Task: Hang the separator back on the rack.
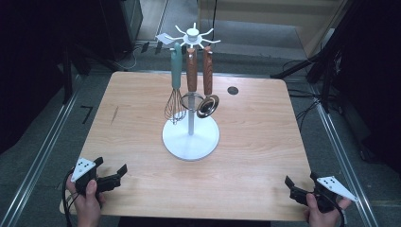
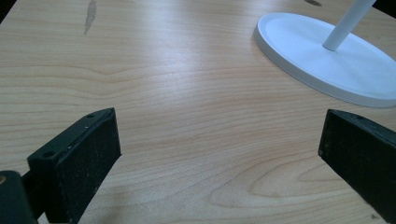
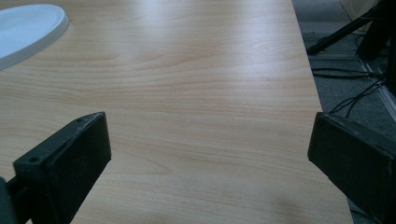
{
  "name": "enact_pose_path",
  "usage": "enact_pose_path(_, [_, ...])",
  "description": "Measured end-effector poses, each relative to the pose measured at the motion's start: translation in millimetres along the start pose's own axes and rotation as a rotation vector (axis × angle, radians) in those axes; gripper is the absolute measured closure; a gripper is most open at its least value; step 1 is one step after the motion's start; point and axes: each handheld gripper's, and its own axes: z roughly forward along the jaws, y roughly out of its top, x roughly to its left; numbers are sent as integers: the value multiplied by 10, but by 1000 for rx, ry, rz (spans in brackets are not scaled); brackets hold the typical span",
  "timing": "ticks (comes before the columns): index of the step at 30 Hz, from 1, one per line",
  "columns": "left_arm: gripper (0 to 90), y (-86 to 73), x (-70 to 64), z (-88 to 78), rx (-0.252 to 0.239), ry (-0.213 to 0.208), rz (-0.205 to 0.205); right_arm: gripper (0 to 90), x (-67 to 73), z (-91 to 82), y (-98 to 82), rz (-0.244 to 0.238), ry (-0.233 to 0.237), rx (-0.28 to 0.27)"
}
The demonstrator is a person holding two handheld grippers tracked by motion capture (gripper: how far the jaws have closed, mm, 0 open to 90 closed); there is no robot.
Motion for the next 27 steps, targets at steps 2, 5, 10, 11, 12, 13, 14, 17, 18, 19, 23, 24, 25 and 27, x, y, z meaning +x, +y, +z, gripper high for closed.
enact_pose_path(2, [0, -2, 1, -4, -5, 0, -3, 2, 13, 7, 2, -9, -11, 2])
enact_pose_path(5, [0, 0, 4, -6, -3, 1, -3, 21, 21, 22, 8, -24, -35, -1])
enact_pose_path(10, [0, -3, 8, -7, -9, -4, -8, 38, 10, 21, 9, 6, -48, -1])
enact_pose_path(11, [0, -4, 9, -9, -11, -5, -8, 45, 14, 25, 10, 1, -56, 1])
enact_pose_path(12, [0, -4, 10, -7, -11, -10, -7, 51, 20, 29, 11, -3, -61, 4])
enact_pose_path(13, [0, -3, 13, -8, -13, -16, -6, 56, 26, 29, 12, -6, -67, 9])
enact_pose_path(14, [0, -3, 16, -9, -17, -16, -5, 60, 31, 33, 12, -9, -71, 10])
enact_pose_path(17, [0, -7, 13, -15, -22, -19, 1, 60, 31, 28, 10, -3, -74, 9])
enact_pose_path(18, [0, -8, 11, -16, -24, -20, 6, 60, 23, 29, 10, -1, -75, 4])
enact_pose_path(19, [0, -8, 10, -17, -23, -24, 7, 60, 21, 28, 10, 6, -77, 5])
enact_pose_path(23, [0, -10, 24, -22, -27, -31, -5, 77, 37, 25, 8, -4, -96, 4])
enact_pose_path(24, [0, -11, 26, -24, -28, -32, -6, 77, 38, 26, 8, -6, -92, 4])
enact_pose_path(25, [0, -11, 26, -25, -29, -32, -7, 78, 35, 24, 8, -4, -91, 3])
enact_pose_path(27, [0, -11, 25, -26, -30, -31, -6, 114, 33, 22, 7, 2, -94, -1])
